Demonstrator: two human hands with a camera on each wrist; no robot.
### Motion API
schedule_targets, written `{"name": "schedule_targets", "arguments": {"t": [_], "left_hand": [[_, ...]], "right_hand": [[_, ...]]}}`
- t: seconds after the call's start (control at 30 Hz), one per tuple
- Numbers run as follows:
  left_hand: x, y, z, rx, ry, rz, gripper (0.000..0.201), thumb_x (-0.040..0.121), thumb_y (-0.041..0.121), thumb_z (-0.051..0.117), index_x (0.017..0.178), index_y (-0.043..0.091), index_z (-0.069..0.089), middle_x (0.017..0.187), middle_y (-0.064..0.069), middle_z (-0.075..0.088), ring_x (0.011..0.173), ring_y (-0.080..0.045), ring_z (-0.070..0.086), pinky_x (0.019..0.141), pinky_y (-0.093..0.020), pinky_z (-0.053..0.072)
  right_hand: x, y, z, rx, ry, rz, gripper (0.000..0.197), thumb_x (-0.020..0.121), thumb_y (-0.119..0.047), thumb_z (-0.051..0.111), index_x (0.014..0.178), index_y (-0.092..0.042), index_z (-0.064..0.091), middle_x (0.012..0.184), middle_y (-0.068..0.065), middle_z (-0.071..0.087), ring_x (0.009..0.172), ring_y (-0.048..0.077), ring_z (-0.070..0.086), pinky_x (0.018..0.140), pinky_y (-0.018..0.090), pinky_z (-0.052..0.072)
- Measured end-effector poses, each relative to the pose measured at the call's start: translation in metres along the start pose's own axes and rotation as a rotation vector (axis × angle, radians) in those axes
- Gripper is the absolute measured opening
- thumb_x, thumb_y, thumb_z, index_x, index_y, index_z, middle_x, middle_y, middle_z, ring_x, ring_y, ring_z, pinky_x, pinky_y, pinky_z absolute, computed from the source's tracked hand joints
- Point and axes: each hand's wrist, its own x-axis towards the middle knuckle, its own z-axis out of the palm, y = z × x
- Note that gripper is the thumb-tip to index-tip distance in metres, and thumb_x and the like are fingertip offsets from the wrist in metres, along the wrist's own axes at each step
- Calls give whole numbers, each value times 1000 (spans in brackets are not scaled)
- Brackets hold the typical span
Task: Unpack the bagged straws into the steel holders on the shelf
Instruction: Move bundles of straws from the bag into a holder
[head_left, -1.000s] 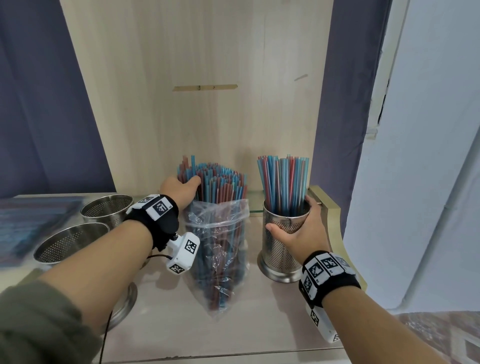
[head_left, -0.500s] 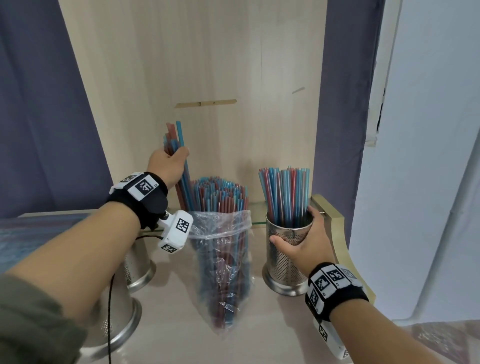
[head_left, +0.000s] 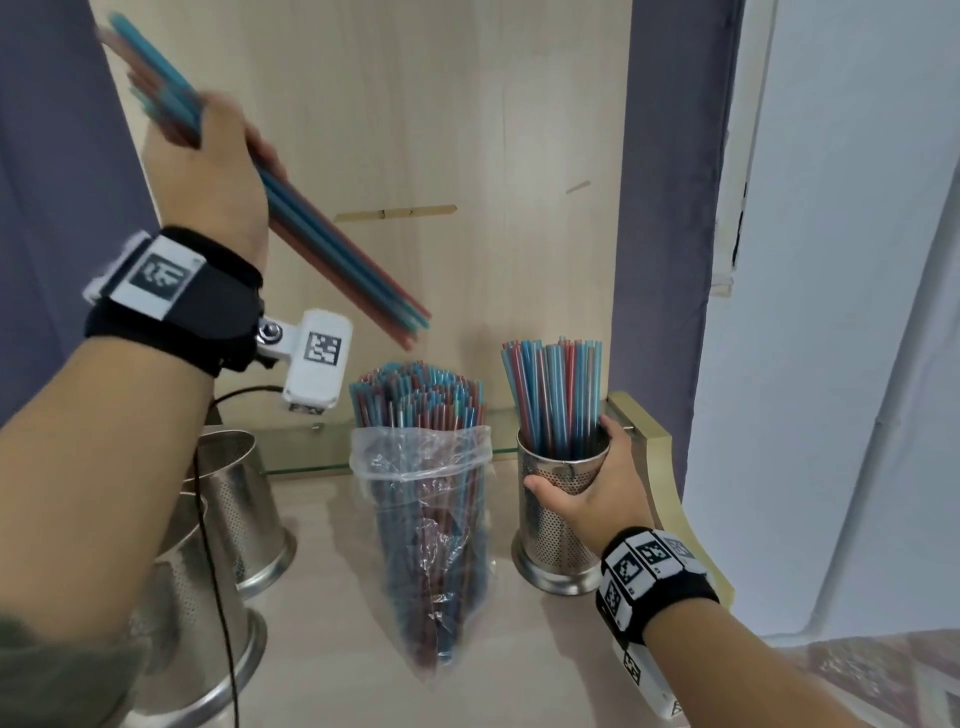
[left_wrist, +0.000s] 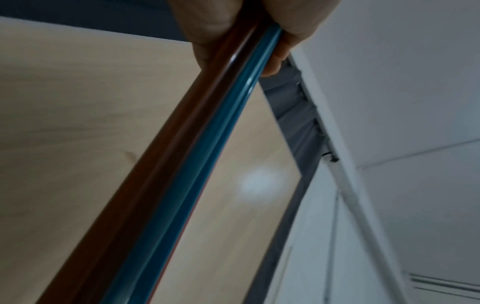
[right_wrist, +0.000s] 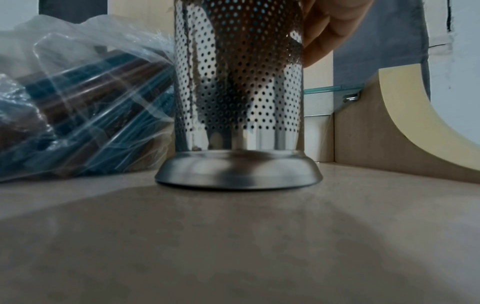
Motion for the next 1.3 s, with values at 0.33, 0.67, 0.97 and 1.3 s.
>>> {"name": "schedule_targets", "arguments": {"t": [0.33,0.67,0.97,1.3], "left_hand": [[-93,-15,84,-96,-262,-270,34,97,13,52,63,11,48,50,-2,51,46,-18,48,52,-29,44],[-156,-108,76,414,-428,-294,20,91,28,65,91,9,64,74,4,63,60,0,59,63,-19,47],[-172,-132,72,558,-646,-324,20,85,27,73,78,26,55,94,-7,70,83,-16,68,79,-31,54],[-162,-133,69,663,-796,-333,115,59,47,89,148,27,18,145,-3,42,126,-17,47,100,-32,40]], "right_hand": [[2,6,2,3,5,-4,95,60,-31,93,130,-35,30,108,-35,41,108,0,50,97,17,40],[4,12,3,14,13,-26,98,58,-39,92,135,-33,32,114,-24,49,111,1,53,94,15,41],[6,16,6,3,34,-41,103,54,-47,91,138,-25,35,125,-14,54,115,1,53,98,21,45],[6,16,6,-11,47,-60,95,56,-44,92,131,-28,37,117,-20,53,108,-3,53,90,12,41]]}}
